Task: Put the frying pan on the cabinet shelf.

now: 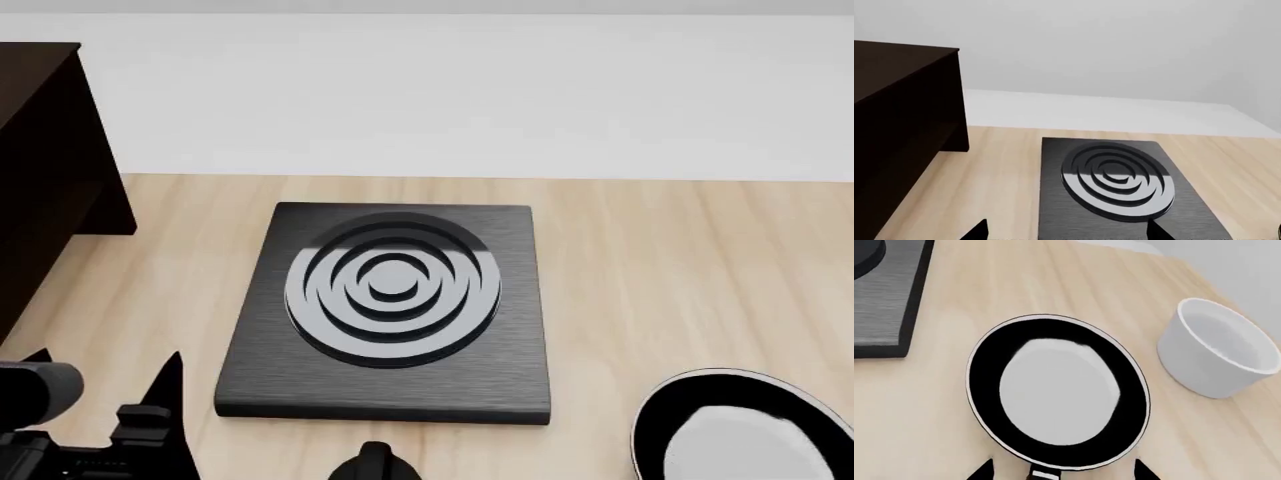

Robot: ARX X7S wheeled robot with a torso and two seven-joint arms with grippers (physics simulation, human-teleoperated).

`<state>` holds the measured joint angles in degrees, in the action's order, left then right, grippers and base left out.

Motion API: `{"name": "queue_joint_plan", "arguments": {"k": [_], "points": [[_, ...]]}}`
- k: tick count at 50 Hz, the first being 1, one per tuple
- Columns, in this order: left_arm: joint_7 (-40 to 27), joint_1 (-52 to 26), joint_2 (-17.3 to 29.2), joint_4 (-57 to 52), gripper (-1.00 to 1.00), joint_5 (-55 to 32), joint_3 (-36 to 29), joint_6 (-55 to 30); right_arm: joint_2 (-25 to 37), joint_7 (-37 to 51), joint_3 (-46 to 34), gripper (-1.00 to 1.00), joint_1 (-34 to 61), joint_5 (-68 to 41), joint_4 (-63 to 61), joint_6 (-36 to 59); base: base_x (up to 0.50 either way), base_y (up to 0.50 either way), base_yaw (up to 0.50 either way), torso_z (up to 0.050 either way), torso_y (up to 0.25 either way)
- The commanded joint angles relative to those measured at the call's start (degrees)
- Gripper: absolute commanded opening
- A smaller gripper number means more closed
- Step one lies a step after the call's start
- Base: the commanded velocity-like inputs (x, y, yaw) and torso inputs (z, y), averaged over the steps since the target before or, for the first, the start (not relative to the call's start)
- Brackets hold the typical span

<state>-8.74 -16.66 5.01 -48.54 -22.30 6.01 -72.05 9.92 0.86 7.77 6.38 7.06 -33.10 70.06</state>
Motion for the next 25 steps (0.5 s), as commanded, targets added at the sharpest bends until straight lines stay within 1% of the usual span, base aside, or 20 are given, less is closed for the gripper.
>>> {"name": "queue_joint_plan", "arguments": {"k": [1,7,16,19,25], "points": [[-0.8,-1.1,0.1,-0.8,1.0,-0.4,-0.1,-1.6,0.3,-1.5,-0.7,1.0,-0.7,0.4,-4.6,9.3,0.0,0.0,0.0,0.0,0.0],[-1.1,-1.2,0.1,-0.9,1.0,-1.0,0.3,-1.8,-0.3,-2.9,0.1,1.0,-1.4,-0.9,-2.6,10.9,0.0,0.0,0.0,0.0,0.0],[-1.5,-0.8,0.6,0.0,1.0,-1.3,-0.4,-0.5,-0.6,-3.8,-0.2,1.0,-2.0,-1.6,-3.9,14.5,0.0,0.0,0.0,0.0,0.0],[-1.6,-0.7,0.8,0.2,1.0,-1.4,-0.6,-0.3,-1.6,-4.1,1.0,1.0,-1.6,-2.1,-3.5,14.3,0.0,0.0,0.0,0.0,0.0],[-2.2,-0.8,0.8,-0.2,1.0,-1.9,-0.7,-0.9,-1.7,-4.4,1.6,1.0,-2.2,-2.6,-1.3,13.3,0.0,0.0,0.0,0.0,0.0]]}}
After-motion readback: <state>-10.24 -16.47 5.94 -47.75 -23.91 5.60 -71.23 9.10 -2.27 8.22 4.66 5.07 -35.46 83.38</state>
